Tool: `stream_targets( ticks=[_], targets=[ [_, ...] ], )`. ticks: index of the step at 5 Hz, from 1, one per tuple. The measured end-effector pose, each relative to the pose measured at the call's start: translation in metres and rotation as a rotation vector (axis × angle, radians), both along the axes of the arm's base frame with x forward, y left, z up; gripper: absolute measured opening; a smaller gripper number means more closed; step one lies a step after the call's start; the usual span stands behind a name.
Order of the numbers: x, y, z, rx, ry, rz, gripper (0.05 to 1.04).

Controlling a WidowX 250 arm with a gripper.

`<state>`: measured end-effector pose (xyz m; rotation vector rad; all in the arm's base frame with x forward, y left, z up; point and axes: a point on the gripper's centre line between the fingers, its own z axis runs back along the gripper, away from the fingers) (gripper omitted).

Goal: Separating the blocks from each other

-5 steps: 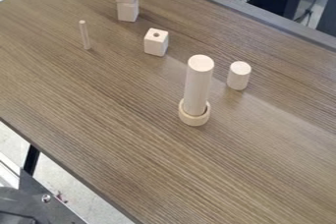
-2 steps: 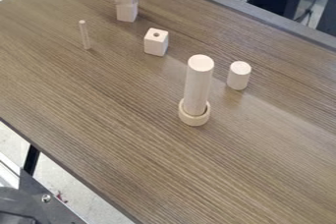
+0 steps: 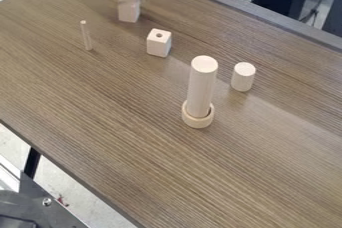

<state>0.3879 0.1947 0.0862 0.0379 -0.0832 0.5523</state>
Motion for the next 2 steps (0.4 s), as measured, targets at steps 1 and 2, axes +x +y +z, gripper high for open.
stream_targets(
  ticks=[1, 2],
  targets=[
    [-0.008, -0.008, 0.031, 0.005, -0.06, -0.014, 0.999],
    [-0.025, -0.019, 0.05, 0.015, -0.095, -0.031, 0.999]
  ],
)
